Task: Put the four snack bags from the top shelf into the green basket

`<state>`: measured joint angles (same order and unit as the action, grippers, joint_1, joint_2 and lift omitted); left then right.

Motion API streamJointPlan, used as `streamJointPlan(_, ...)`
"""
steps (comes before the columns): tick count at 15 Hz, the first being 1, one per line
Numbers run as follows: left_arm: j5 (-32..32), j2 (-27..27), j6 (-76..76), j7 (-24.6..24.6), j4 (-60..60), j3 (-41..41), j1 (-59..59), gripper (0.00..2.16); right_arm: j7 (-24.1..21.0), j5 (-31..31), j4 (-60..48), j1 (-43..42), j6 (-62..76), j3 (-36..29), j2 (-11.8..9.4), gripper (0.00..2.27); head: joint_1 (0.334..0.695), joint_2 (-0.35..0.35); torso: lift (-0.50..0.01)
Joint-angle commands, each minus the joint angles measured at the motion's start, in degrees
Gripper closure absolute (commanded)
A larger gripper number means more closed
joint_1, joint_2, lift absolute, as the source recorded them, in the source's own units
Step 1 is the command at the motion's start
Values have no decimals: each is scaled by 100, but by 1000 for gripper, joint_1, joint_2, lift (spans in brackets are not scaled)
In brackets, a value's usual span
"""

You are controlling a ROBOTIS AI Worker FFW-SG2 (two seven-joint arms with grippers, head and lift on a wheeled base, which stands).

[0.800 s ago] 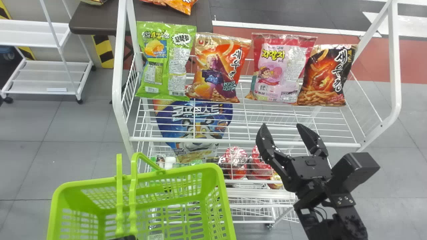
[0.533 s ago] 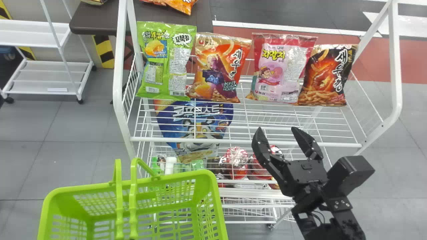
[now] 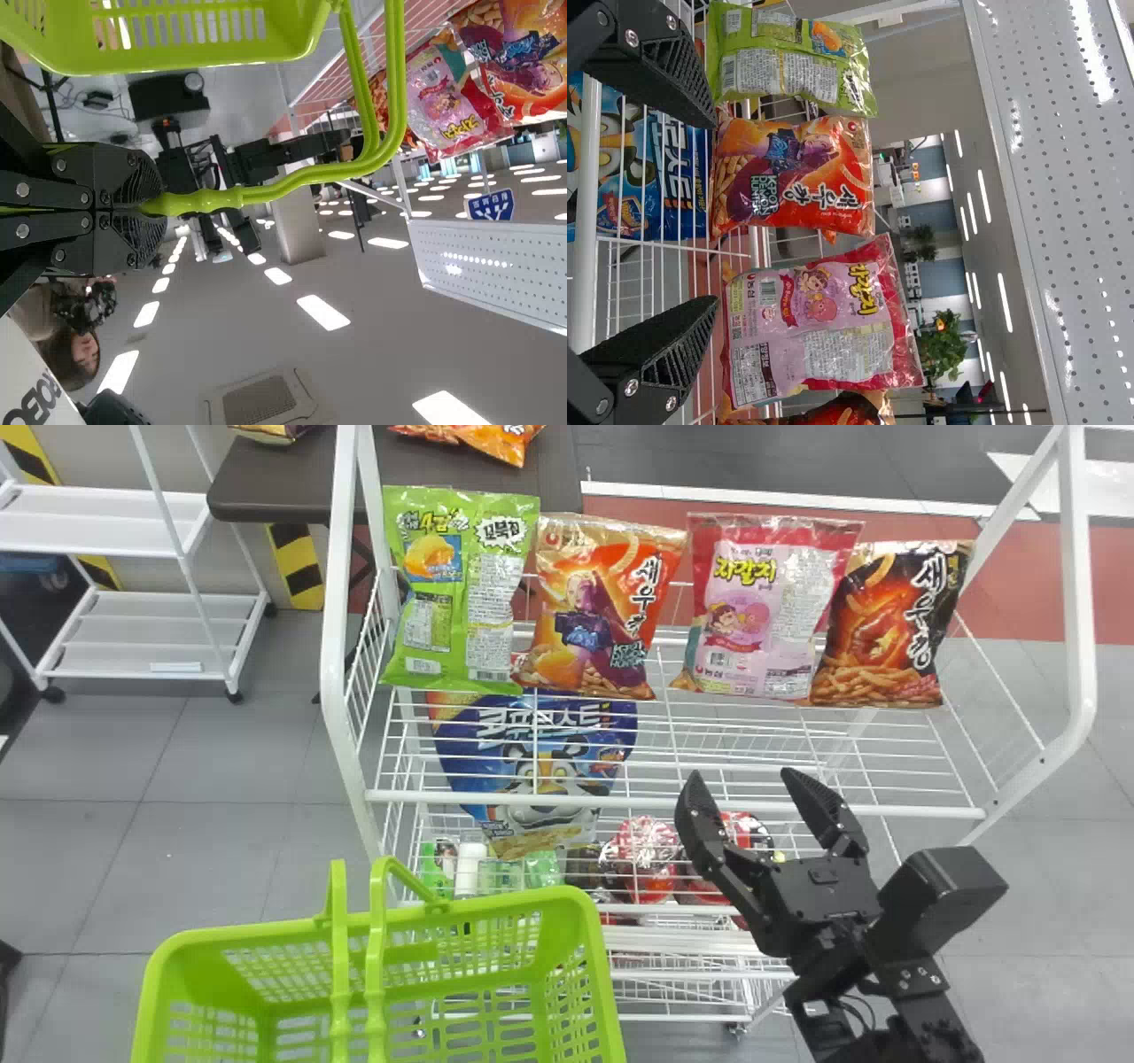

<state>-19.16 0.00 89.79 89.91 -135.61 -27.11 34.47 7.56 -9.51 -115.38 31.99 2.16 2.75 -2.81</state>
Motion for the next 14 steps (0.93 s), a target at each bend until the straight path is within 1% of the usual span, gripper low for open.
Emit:
streamJointPlan(1, 0, -15, 24, 66, 0, 12, 60, 2135, 0, -42, 7, -131, -106, 59, 0, 113, 695, -82, 0)
streamJointPlan(3, 0, -15, 24, 66, -44, 39, 122, 2135, 0, -138, 157, -509, -353, 269, 0, 113, 695, -77, 0)
streamJointPlan(5, 9, -15, 24, 66, -71, 47, 131, 2135, 0, -314, 438, -940, -370, 507, 18, 113, 695, -41, 0)
streamJointPlan(7, 17, -15, 24, 66, -71, 74, 131, 2135, -44, -323, 833, -1529, -511, 806, 53, 113, 695, -7, 0)
streamJointPlan(8, 17, -15, 24, 66, -71, 83, 131, 2135, -132, -314, 1000, -1784, -546, 911, 53, 113, 695, 26, 0)
streamJointPlan(10, 17, -15, 24, 66, -97, 109, 113, 2135, -255, -314, 1545, -2417, -546, 1157, 70, 113, 695, 58, 0)
streamJointPlan(11, 17, -15, 24, 66, -97, 109, 113, 2135, -255, -332, 1879, -2742, -546, 1263, 79, 113, 695, 81, 0)
streamJointPlan(14, 17, -15, 24, 66, -106, 91, 131, 2135, -255, -543, 2916, -3665, -546, 1579, 149, 113, 695, 121, 0)
